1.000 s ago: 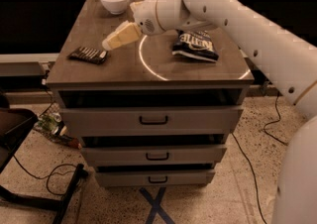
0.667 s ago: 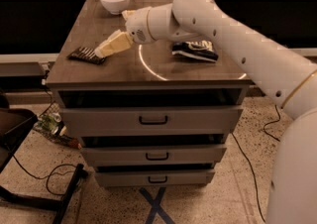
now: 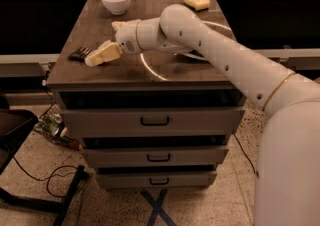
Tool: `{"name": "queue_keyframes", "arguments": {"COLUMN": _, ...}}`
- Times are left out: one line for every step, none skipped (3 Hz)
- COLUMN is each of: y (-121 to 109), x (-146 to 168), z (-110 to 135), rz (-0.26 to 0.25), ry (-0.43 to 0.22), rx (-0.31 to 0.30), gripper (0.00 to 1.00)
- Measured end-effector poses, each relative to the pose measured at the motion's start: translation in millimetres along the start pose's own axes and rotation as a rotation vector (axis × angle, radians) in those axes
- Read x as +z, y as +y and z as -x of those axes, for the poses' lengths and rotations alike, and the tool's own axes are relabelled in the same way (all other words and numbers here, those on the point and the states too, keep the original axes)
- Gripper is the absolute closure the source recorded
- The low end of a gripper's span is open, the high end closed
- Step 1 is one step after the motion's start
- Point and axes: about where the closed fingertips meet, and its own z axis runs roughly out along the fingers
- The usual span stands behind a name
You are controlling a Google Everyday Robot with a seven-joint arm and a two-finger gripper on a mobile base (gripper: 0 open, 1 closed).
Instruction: Pick rxbar chocolate
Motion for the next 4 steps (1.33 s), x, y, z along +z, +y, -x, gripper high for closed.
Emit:
{"name": "queue_keyframes", "arguments": {"y": 8, "x": 17, "z": -9, "rz": 0.032, "ry": 0.005, "rx": 0.006, "gripper": 0.00}}
{"name": "queue_keyframes", "arguments": {"y": 16, "x": 30, "z": -19, "rz": 0.056, "ry": 0.030, "rx": 0.000, "gripper": 0.00}}
{"name": "queue_keyframes", "arguments": {"y": 20, "x": 39, "z": -29, "rz": 0.074, "ry": 0.045, "rx": 0.001, "gripper": 0.17}}
{"name": "queue_keyframes", "arguments": {"y": 22, "x": 49, "z": -38, "rz": 0.082, "ry": 0.038, "rx": 0.019, "gripper": 0.37}}
